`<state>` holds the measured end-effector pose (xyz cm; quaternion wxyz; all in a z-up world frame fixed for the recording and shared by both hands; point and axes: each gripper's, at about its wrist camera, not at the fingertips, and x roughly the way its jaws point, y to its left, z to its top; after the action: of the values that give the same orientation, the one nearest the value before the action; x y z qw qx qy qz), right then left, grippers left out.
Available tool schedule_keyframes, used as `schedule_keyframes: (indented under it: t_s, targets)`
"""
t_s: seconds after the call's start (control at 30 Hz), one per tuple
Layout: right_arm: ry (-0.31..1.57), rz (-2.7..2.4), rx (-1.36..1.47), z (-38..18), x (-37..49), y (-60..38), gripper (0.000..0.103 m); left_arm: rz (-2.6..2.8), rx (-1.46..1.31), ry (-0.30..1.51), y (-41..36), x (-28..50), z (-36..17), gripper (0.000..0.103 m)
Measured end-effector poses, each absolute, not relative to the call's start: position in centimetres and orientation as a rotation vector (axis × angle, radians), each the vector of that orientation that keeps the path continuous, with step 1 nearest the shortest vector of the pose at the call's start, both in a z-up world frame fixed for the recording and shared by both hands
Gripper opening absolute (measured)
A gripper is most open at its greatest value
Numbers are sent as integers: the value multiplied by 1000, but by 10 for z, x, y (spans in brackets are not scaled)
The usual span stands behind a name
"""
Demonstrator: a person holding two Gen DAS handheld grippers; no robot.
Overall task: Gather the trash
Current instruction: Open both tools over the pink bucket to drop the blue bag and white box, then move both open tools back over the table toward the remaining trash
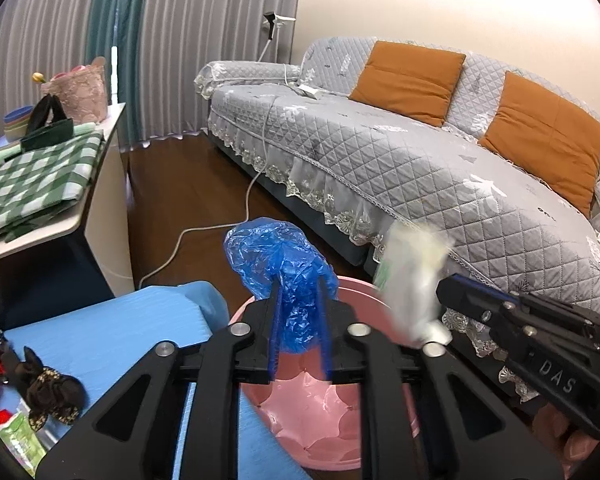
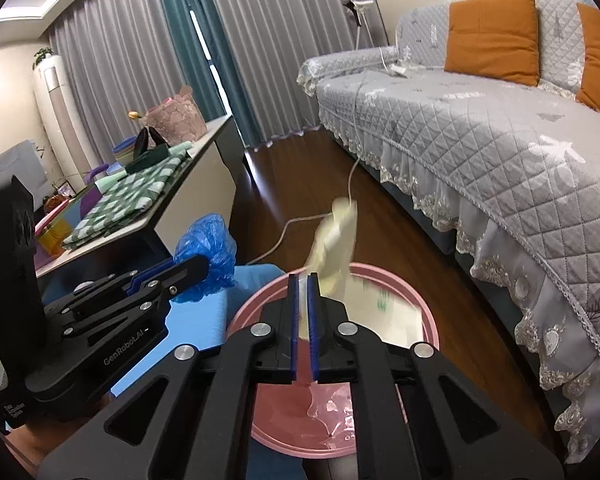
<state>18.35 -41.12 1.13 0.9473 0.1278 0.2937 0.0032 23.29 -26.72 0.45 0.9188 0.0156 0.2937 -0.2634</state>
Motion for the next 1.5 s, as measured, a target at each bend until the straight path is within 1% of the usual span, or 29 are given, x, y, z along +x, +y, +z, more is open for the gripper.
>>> schedule_keyframes:
  t_s: [0.03, 0.07, 0.1, 0.47, 0.83, 1.2, 1.5]
  targets:
    - [604, 3, 263, 10, 184, -412, 22, -542, 24, 607, -266, 233, 4, 35]
    - [606, -9, 265, 9, 184, -413, 36, -540, 20, 607, -265, 234, 4, 38]
    - [606, -16, 266, 9, 183, -413, 44, -535, 13, 609, -264, 233, 4, 38]
    - [567, -40, 282, 24, 172, -415, 45, -477, -17, 615, -238, 215, 14, 38]
    - [522, 38, 210, 46, 147, -370, 45, -396, -61, 582, -177, 164, 39, 38]
    - [508, 162, 132, 53, 120, -298, 45, -293, -77, 518, -95, 111, 57, 38]
    - [548, 302, 19, 35, 112, -216, 45, -86, -133, 497, 4, 95, 42, 37]
